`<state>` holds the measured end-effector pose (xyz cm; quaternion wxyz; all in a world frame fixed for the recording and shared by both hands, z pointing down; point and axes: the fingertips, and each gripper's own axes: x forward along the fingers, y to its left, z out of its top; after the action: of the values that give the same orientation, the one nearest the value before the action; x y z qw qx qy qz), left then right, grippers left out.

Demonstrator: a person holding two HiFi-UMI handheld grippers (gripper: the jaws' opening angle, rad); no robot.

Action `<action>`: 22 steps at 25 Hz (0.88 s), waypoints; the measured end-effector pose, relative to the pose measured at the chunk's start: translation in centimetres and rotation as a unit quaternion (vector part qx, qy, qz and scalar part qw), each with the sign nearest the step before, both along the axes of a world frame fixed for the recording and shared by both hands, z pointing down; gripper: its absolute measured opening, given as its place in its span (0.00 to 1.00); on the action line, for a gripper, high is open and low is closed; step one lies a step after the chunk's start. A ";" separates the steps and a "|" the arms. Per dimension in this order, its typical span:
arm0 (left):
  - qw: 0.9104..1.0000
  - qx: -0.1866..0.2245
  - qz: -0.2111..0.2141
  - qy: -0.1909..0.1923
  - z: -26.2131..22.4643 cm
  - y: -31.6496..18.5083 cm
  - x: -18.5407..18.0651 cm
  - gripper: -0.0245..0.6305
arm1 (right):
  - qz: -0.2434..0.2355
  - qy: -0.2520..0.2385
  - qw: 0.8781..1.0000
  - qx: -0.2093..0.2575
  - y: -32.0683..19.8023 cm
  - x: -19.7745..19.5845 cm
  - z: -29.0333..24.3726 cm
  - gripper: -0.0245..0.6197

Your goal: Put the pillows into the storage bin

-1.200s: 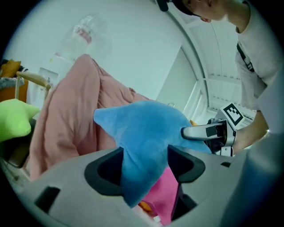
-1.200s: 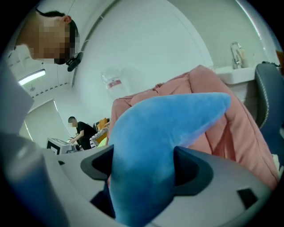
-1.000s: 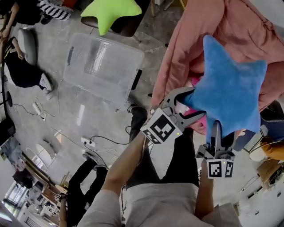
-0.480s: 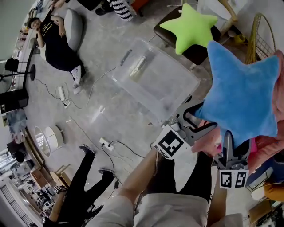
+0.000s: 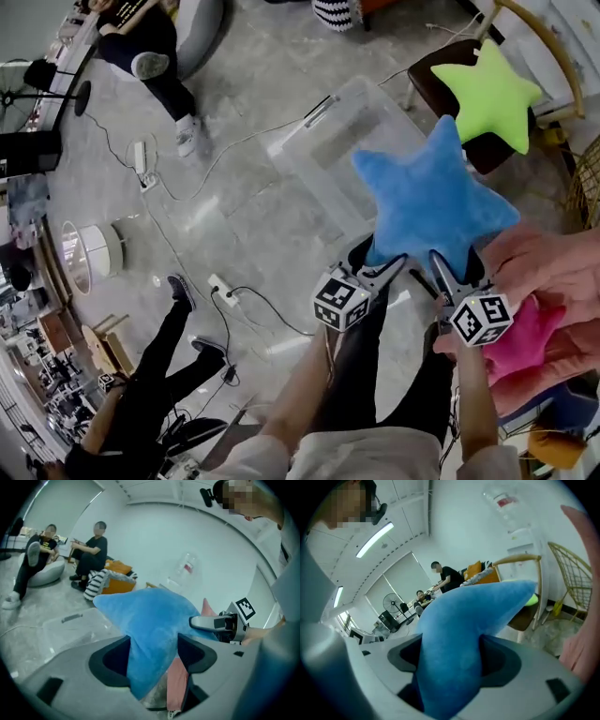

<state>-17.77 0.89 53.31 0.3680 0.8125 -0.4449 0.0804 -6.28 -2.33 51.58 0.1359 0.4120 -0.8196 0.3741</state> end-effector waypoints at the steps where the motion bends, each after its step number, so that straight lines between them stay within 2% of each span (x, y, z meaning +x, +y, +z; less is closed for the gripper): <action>1: 1.000 -0.018 -0.006 0.004 1.6 0.6 -1.0 0.51 | -0.004 -0.002 1.000 -0.020 0.4 -1.0 1.7 0.57; 6: 0.994 -0.099 -0.019 0.034 9.0 3.8 -4.0 0.51 | -0.010 0.007 0.994 -0.108 2.7 -3.7 9.5 0.56; 10: 0.990 -0.135 -0.009 0.040 12.2 5.0 -4.1 0.51 | 0.007 0.016 0.987 -0.159 4.0 -3.5 12.9 0.56; 16: 0.987 -0.154 0.011 0.040 14.4 5.5 -4.5 0.51 | 0.032 0.015 0.976 -0.213 4.8 -2.2 16.0 0.55; 22: 0.988 -0.149 0.014 0.022 14.7 5.2 -6.1 0.51 | 0.027 0.079 0.969 -0.234 4.4 0.4 20.3 0.55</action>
<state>-23.82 6.04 68.01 0.4937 0.7565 -0.4077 0.1329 -5.84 2.11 71.88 0.2826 0.4186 -0.6848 0.5253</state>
